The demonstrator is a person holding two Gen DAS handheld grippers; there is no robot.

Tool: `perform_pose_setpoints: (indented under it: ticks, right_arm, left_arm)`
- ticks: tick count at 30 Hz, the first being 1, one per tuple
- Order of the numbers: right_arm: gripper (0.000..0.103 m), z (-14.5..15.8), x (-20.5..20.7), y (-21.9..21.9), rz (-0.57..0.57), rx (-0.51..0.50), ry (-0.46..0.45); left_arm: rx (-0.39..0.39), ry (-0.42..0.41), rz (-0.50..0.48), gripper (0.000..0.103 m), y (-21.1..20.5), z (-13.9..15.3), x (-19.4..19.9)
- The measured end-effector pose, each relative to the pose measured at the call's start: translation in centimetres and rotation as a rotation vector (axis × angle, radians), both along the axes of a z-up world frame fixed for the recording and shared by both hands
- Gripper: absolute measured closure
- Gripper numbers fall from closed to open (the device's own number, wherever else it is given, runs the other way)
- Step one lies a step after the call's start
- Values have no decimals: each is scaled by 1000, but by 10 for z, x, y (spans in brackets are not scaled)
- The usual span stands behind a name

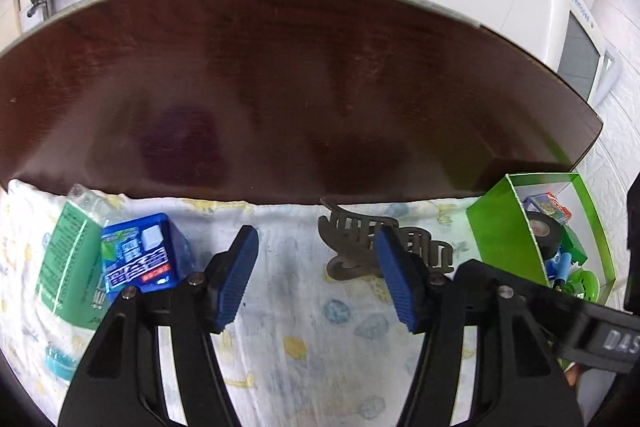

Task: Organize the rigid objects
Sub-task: 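Move the right gripper to the brown hair claw clip and grasp it, then carry the claw clip into the green box and open the right gripper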

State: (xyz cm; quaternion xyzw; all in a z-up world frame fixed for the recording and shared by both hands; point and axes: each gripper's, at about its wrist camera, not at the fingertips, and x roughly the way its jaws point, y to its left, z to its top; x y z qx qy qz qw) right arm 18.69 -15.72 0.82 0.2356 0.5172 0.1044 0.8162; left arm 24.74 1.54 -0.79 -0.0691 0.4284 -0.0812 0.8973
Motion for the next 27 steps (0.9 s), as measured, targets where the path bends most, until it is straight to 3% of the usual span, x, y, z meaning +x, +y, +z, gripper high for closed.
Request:
perform_pose_setpoints:
  ticks: [2, 4, 6, 7, 8, 13, 15, 19, 22, 27]
  right_arm:
    - [32, -12, 3, 2, -71, 2, 49]
    - [32, -14, 4, 3, -99, 8, 41]
    - [32, -15, 6, 2, -131, 2, 39]
    - [32, -17, 8, 2, -143, 1, 41]
    - [32, -20, 11, 3, -151, -1, 51]
    - [32, -45, 23, -3, -202, 59, 131]
    - [35, -51, 27, -3, -190, 93, 119]
    - [57, -43, 35, 5, -122, 79, 54]
    - [57, -35, 38, 12, -80, 25, 33]
    - [57, -29, 34, 15, -54, 31, 22]
  left_arm:
    - [-9, 5, -13, 44, 2, -2, 6]
    - [-16, 15, -24, 46, 6, -5, 11]
    - [-44, 21, -32, 53, 10, -8, 14]
    - [-57, 25, -36, 63, 14, -11, 17]
    - [-72, 29, -43, 66, 17, -12, 18]
    - [-108, 36, -64, 74, 31, -10, 19]
    - [-124, 40, -78, 75, 35, -10, 19]
    - [-149, 50, -82, 77, 39, -8, 16]
    - [-169, 66, -73, 78, 42, -7, 15]
    - [-161, 45, -68, 78, 47, 9, 4]
